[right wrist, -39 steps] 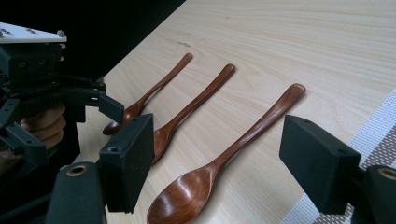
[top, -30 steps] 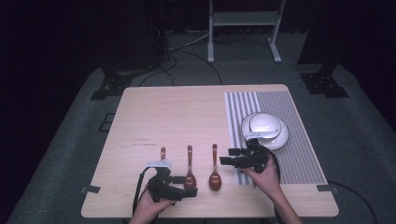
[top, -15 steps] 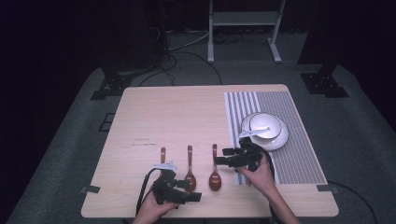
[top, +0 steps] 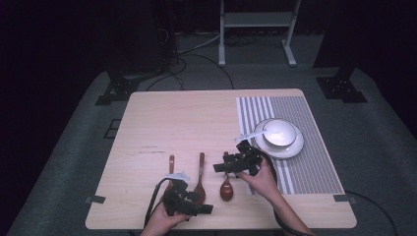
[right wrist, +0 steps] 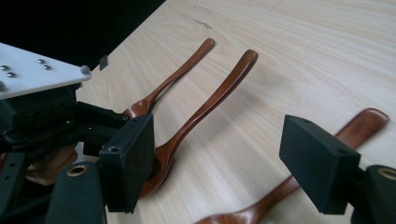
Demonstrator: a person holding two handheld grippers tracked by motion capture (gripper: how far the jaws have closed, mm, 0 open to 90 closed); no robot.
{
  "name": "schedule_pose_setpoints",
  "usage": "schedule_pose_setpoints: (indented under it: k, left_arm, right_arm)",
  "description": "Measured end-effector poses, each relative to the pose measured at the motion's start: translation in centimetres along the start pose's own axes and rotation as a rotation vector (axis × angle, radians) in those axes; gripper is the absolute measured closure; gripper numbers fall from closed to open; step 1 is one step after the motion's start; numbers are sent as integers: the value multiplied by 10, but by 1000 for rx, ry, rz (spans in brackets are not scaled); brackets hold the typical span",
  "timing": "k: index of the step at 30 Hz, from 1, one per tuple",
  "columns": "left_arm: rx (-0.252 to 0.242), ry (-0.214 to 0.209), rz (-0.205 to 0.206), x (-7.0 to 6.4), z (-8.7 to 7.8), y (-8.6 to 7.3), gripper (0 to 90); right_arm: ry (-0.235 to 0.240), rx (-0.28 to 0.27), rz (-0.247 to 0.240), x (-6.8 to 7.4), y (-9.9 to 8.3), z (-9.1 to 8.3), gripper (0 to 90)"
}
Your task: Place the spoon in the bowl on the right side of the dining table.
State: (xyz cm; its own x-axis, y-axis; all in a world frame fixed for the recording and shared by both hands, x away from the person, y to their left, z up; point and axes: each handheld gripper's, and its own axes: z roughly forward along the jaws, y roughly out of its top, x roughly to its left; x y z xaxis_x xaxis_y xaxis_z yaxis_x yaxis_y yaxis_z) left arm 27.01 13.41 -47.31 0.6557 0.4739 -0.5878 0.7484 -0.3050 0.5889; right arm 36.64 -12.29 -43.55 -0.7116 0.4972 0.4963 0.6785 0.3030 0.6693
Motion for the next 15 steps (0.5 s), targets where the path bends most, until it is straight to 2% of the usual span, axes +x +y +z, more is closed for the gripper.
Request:
schedule_pose_setpoints:
  k: [5,15]
  left_arm:
    - [-5,-6,-5,1,0,0,64]
    - [-12,-7,0,1,0,-1,65]
  right_arm:
    - [-3,55,14,-3,7,18,255]
    - [-2,96,41,-10,14,39,261]
